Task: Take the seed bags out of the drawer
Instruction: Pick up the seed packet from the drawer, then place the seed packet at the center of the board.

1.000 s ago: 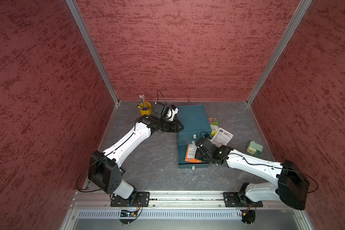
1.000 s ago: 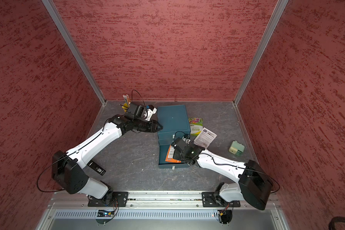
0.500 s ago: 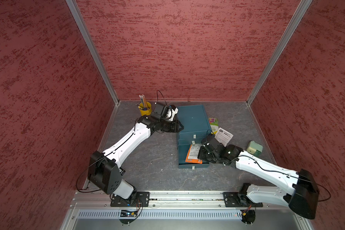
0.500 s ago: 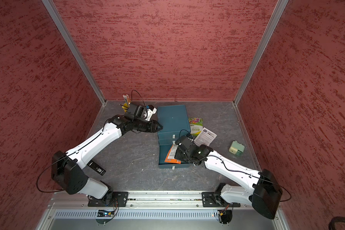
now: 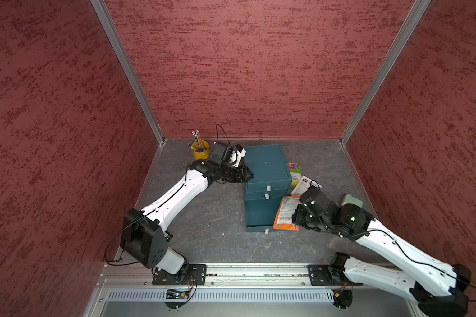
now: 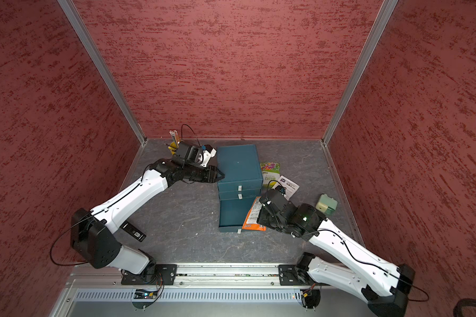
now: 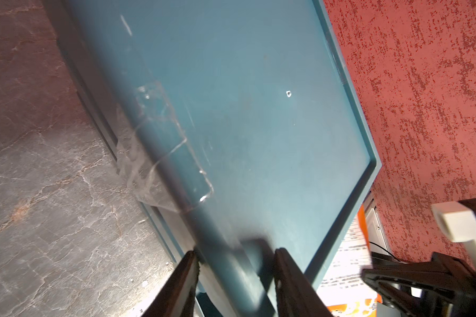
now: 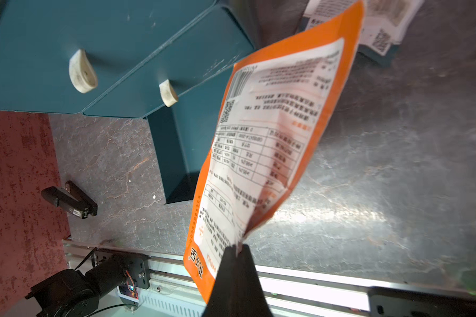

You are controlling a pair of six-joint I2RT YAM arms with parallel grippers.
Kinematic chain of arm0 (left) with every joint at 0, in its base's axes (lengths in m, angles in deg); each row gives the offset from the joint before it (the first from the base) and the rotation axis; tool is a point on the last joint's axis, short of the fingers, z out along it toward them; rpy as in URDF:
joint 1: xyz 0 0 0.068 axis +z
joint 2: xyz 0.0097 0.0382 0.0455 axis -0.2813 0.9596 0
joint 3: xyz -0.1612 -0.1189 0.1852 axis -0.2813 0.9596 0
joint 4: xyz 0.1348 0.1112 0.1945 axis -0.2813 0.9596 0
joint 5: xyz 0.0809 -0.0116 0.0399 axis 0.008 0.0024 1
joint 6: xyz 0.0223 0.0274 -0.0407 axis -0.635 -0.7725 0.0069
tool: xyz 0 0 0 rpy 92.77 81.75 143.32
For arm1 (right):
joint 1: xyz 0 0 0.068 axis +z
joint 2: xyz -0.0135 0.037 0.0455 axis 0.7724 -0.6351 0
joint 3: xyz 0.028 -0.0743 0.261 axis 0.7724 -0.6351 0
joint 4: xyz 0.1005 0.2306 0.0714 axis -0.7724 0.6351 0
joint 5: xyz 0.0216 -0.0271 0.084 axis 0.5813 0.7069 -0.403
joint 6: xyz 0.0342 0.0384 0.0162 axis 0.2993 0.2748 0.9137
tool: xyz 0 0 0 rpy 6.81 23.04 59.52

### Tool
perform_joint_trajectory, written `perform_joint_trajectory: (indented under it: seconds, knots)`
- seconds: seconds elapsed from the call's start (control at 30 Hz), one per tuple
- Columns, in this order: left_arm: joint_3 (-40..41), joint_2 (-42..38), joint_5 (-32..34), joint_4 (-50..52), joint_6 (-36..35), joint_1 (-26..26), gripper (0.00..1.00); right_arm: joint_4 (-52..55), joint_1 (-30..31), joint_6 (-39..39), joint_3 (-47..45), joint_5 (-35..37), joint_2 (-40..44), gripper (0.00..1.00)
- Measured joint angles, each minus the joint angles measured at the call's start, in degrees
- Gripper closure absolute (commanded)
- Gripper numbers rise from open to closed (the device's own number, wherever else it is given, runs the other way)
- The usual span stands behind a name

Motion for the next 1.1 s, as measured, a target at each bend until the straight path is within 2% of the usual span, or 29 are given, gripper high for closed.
perform_joint_trajectory:
  seconds: [0.2,0.4,0.73,1.1]
  knots:
    - [-0.1,0.0,0.1,0.0,0.0,0.0,0.53,8.5,-3.4,0.5,2.1,5.0,2.9,1.0]
    - [-0.1,0.0,0.1,0.0,0.0,-0.1,0.53,12.3,-11.0,-1.6,2.2,7.4,3.0,1.0]
    - [-0.1,0.0,0.1,0.0,0.0,-0.1,0.53,5.8,-23.7,-7.8,-7.5,5.2,2.2,1.0]
    - [-0.1,0.0,0.1,0.0,-0.3,-0.1,0.53,-2.1,-27.9,-10.6,-15.3,1.1,-2.5,1.0]
